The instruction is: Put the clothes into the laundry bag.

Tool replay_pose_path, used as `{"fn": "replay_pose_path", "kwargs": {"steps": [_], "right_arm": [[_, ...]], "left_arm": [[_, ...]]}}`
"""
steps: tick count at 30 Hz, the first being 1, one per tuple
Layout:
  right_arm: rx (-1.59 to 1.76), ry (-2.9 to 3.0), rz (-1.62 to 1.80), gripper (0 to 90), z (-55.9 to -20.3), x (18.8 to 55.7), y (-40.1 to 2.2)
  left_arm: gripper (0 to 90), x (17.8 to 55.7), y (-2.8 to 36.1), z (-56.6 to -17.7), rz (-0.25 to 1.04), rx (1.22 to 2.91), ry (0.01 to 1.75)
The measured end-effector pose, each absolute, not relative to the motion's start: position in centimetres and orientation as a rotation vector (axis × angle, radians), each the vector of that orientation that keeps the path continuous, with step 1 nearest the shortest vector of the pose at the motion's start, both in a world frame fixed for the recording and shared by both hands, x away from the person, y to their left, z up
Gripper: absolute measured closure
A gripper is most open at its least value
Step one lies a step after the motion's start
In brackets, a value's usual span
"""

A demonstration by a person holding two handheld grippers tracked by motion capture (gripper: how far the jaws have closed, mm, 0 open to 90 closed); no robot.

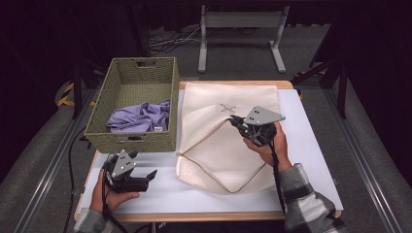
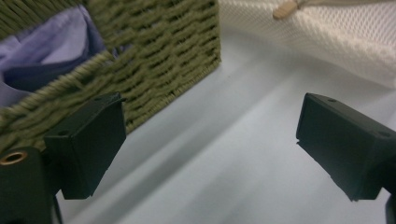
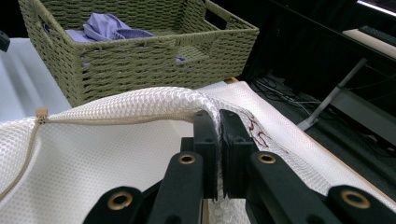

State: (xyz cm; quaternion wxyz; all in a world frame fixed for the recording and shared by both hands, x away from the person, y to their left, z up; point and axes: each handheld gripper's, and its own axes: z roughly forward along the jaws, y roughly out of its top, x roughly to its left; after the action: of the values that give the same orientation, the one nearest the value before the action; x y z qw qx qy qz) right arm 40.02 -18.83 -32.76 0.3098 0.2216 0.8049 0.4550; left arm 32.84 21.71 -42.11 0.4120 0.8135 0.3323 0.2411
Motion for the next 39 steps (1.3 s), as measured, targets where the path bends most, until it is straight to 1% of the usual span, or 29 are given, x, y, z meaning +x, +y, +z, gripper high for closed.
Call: {"fn": "replay_pose_path", "kwargs": {"steps": [6,12,14,16,23,27,29,30,31,35,37,39], "right_arm": [[0.596,2.124,1.202,87.0,-32.7,40.1,-18.9],[0.605,2.138,1.209,86.9,-32.9,40.2,-19.0],[0.607,2.141,1.204,86.9,-32.9,40.2,-19.0],[0.602,2.144,1.198,86.9,-32.9,40.1,-19.0],[0.602,2.153,1.207,86.9,-32.8,39.9,-19.2],[0.602,2.171,1.197,86.8,-33.1,40.1,-19.0],[0.598,2.175,1.198,86.8,-33.2,40.0,-19.0],[0.598,2.175,1.198,86.8,-33.2,40.0,-19.0],[0.601,2.179,1.198,86.8,-33.3,39.8,-19.0],[0.605,2.183,1.202,86.8,-33.5,39.8,-19.2],[0.603,2.192,1.203,86.8,-33.7,39.9,-19.2],[0.600,2.199,1.200,86.8,-33.9,39.9,-19.2]], "left_arm": [[8.3,33.7,22.5,-40.2,0.635,2.013,0.797],[5.7,36.3,22.5,-37.8,0.624,2.027,0.755],[5.0,36.5,22.5,-37.6,0.626,2.026,0.750],[4.8,37.5,22.3,-36.8,0.620,2.043,0.722],[4.2,41.0,21.3,-34.7,0.668,2.114,0.664],[4.7,43.7,20.7,-34.3,0.650,2.144,0.668],[4.7,44.9,20.4,-34.4,0.661,2.176,0.698],[4.7,44.9,20.4,-34.4,0.661,2.176,0.698],[5.2,45.9,20.3,-34.7,0.653,2.198,0.714],[5.8,47.0,20.1,-34.5,0.626,2.243,0.728],[5.9,47.5,20.0,-34.0,0.653,2.260,0.711],[5.9,48.1,20.0,-33.8,0.650,2.274,0.721]]}}
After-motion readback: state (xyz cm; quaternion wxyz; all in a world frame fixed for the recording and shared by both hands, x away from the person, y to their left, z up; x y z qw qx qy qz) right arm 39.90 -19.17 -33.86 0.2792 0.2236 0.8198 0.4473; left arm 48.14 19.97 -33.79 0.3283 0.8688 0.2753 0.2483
